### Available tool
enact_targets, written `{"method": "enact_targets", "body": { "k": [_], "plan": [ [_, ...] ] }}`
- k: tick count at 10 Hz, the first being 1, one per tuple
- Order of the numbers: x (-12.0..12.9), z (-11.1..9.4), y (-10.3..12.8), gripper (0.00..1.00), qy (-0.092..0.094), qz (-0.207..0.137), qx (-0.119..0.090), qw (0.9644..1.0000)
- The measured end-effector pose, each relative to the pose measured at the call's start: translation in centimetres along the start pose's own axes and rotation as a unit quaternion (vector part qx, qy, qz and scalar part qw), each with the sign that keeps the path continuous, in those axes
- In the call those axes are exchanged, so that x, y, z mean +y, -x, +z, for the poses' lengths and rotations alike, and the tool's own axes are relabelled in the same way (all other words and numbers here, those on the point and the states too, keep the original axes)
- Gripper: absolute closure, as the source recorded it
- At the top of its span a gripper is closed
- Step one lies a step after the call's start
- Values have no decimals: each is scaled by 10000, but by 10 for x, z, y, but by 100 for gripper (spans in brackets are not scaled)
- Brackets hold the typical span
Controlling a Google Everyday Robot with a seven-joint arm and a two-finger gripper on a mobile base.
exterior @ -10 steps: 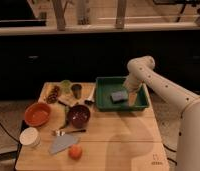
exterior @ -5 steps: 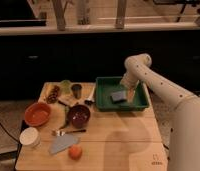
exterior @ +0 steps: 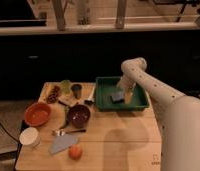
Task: Place sponge in table surface
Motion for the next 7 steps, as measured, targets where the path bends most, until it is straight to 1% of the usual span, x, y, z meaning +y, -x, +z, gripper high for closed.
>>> {"method": "enact_targets", "body": {
  "k": [2, 3, 5, 6, 7],
  "plan": [
    [0, 9, -4, 20, 36, 2, 3, 10000],
    [1, 18, -7, 20, 99, 28, -20, 9999],
    [2, 28, -9, 20, 205, 51, -48, 9998],
    [3, 34, -9, 23, 283, 49, -63, 9996],
    [3, 38, -7, 32, 340, 36, -82, 9994]
  ]
}}
